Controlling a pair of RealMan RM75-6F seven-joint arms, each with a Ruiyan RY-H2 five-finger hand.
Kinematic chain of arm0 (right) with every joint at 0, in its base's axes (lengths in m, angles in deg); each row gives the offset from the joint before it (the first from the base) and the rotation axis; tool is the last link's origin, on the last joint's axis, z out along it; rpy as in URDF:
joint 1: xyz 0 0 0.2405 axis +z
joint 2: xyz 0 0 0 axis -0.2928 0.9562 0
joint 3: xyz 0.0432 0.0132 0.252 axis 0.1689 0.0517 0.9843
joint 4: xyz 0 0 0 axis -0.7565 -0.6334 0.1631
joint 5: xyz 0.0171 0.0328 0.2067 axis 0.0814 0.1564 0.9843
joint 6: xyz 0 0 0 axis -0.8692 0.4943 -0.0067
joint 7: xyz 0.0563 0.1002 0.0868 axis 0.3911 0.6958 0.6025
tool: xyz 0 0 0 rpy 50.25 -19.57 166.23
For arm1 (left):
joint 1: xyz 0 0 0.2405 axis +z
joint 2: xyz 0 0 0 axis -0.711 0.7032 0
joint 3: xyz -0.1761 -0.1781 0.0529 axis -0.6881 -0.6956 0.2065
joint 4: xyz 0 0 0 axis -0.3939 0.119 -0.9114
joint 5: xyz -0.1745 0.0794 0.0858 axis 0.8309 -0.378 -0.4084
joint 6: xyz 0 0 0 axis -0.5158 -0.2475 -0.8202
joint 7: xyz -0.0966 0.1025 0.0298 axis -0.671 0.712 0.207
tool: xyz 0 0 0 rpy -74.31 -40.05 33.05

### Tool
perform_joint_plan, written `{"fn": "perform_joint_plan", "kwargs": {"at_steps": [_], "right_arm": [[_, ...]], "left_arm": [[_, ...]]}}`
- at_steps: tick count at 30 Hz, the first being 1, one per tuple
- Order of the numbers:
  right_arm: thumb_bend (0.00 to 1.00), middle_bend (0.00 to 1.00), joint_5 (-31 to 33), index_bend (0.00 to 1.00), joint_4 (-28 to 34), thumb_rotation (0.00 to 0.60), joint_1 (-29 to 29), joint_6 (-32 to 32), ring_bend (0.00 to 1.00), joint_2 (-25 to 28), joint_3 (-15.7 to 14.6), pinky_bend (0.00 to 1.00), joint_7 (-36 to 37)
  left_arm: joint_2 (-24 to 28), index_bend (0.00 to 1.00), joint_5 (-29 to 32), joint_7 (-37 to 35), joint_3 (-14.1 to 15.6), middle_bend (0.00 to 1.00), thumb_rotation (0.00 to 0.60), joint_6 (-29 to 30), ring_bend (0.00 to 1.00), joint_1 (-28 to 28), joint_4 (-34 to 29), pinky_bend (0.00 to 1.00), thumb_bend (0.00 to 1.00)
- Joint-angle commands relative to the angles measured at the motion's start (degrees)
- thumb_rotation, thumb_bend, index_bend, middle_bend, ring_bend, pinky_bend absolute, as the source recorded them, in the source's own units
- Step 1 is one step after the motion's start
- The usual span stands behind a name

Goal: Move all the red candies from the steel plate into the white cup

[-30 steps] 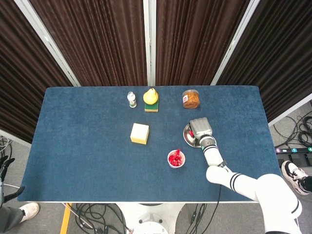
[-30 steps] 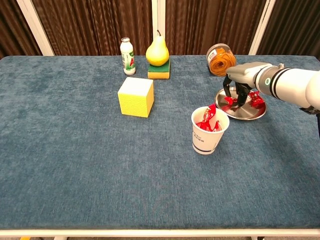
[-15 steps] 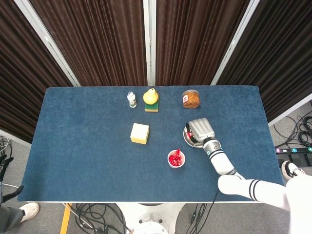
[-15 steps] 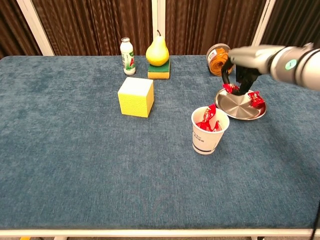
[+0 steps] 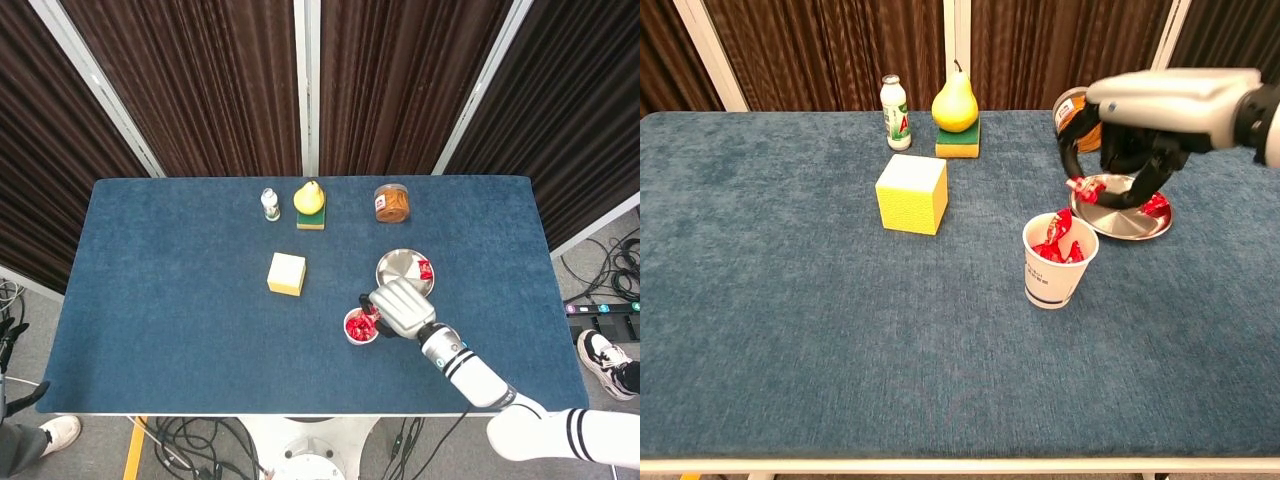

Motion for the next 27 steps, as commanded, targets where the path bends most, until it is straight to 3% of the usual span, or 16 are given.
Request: {"fn": "perform_joint_plan", "kwargs": {"at_steps": [1,16,27], "right_arm": [[0.37,1.00,0.73,0.56,-0.96,0.600,0.46,0.56,1.00,-2.08,-0.70,1.00,-1.85],[0.37,1.00,2.41,0.45,-1.53,0.600,1.53,0.49,1.00,-5.09,-1.38,1.00,-5.64],[0.37,1.00,0.13,0.33,2.19,0.600,-0.93,-3.53,1.00,-0.37,-1.40,1.00,-3.96]], "left_arm": [[-0.13,0.22,0.14,-0.22,0.06,0.21,0.600,-0.01,0.21,0.14,0.25,0.20,0.00],[-0.73,0.22,0.16,-1.43,0.02,0.21,0.600,0.19,0.21,0.41,1.51,0.20,0.00],[-0.70,0.22,-0.34,-1.47,-0.16,0.21,0.600,0.09,0.21,0.02,1.57,0.20,0.00]]}}
